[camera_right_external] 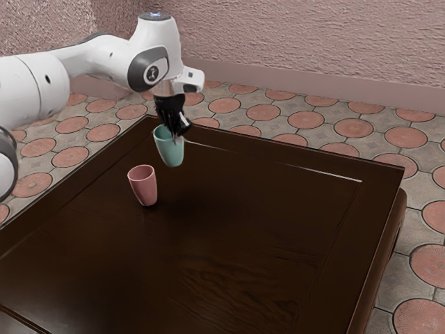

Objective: Place the right cup onto the left cup

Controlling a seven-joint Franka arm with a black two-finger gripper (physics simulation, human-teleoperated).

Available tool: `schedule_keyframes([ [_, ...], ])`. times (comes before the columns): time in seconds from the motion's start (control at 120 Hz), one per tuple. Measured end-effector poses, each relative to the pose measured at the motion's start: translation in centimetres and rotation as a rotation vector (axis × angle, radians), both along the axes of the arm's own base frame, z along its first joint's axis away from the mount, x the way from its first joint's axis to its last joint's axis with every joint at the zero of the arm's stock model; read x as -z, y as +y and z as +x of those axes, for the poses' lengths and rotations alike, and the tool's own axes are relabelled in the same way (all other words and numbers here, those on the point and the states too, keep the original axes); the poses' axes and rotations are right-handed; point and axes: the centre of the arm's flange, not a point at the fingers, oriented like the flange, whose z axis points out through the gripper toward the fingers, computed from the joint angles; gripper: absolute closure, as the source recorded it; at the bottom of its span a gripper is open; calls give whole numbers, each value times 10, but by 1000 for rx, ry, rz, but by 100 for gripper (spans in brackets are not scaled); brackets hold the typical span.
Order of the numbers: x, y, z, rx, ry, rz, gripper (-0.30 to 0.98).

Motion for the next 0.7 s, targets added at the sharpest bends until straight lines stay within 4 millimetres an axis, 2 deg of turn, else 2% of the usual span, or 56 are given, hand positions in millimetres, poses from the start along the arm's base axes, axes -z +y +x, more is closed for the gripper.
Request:
schedule_keyframes([
  [0.15,-19,27,-20,-49,-5,34,79],
  [0.242,-20,48,-32,-86,7,48,79],
  [0.408,-3,78,-32,-133,32,52,79],
  [0.7,34,87,-14,-138,68,49,79],
])
